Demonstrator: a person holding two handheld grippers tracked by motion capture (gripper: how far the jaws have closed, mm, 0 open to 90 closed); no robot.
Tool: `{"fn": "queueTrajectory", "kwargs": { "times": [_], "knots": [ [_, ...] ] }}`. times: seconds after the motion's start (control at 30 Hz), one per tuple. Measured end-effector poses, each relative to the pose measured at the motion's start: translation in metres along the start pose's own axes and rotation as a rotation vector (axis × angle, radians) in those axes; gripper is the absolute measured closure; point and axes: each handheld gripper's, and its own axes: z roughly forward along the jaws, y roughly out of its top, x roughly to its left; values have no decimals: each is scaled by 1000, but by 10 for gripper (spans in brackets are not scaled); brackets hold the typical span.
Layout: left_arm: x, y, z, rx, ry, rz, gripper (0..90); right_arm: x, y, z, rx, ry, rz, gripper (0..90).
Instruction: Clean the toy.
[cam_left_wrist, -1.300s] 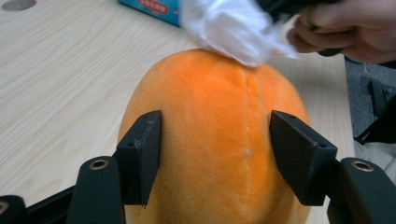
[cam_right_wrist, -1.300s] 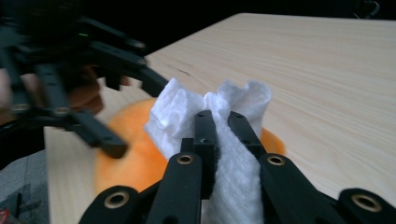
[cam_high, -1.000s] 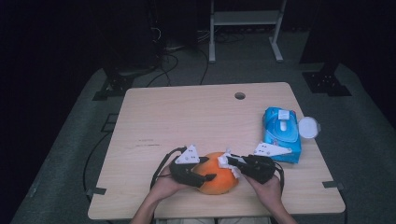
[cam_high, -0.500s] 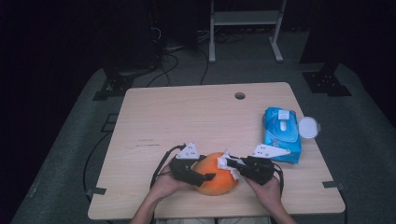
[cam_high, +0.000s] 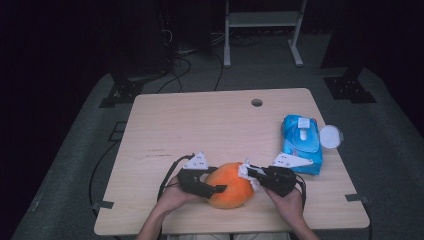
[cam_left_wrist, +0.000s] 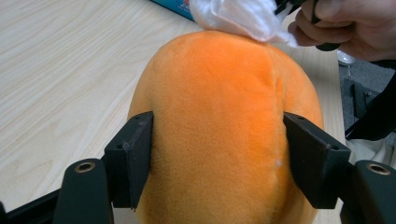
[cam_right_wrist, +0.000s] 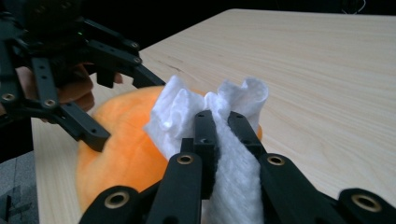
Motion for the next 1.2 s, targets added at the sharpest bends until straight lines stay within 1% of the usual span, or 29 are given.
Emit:
{"fn": "queueTrajectory", "kwargs": {
  "times": [0.1,0.13,0.17,0.23,0.27,0.3,0.37,0.4,0.43,0.47,0.5,0.53,0.57,0.6,0.63,0.67,0.7,0.73,0.8,0.83,0.87,0.93,1.03,1.07,1.1,1.13,1.17,1.2],
  "knots": [
    [-3,1,1,-1,6,11,299,-10,-6,1,18,-19,42,826],
    [-4,2,2,3,5,17,299,-11,-6,0,15,-14,59,826],
    [-5,3,3,3,7,21,299,-10,-6,0,8,-11,60,826],
    [-7,4,5,7,14,37,298,0,0,0,-7,4,29,825],
    [-9,4,6,5,18,39,298,5,3,0,-20,28,19,825],
    [-11,5,7,10,25,46,299,10,5,1,-27,43,1,825],
    [-12,6,8,15,32,56,299,16,7,3,-17,38,-36,825],
    [-12,6,7,10,31,49,299,14,5,3,-15,36,-32,826],
    [-12,5,7,6,29,42,300,9,3,3,-13,36,-9,826],
    [-12,5,7,6,28,40,300,4,1,2,-10,26,4,825],
    [-12,6,7,9,29,48,299,-1,-1,1,0,4,9,826],
    [-13,6,7,13,30,54,299,-5,-3,0,6,-8,24,826],
    [-13,7,8,13,30,58,299,-7,-4,-1,6,-10,41,826],
    [-14,8,9,14,32,59,297,-6,-4,-1,3,-9,40,825],
    [-15,9,9,19,32,66,295,-2,-2,-1,0,-8,30,825],
    [-16,9,10,18,34,69,293,2,1,0,-8,3,21,825],
    [-17,10,11,17,35,75,293,8,4,0,-18,25,10,825],
    [-19,11,12,17,37,81,293,14,7,1,-25,43,-11,824],
    [-22,12,14,21,45,92,286,26,11,4,-17,53,-67,824],
    [-23,12,14,21,48,87,275,28,10,5,-8,48,-77,824],
    [-22,12,14,19,46,83,252,26,8,6,-5,46,-78,825],
    [-20,13,14,7,44,54,209,18,5,5,-4,44,-51,825],
    [-16,14,12,9,51,19,136,6,1,0,2,3,-27,825],
    [-15,14,13,4,48,3,129,3,1,-1,3,-7,-17,825],
    [-15,14,13,3,44,-4,134,2,0,-2,2,-8,-6,825],
    [-15,13,14,7,48,2,154,3,1,-1,-2,-6,0,825],
    [-17,14,15,10,53,21,177,6,2,0,-5,-1,-9,824],
    [-19,14,16,2,58,28,193,11,3,1,-7,8,-20,824]
  ]
}}
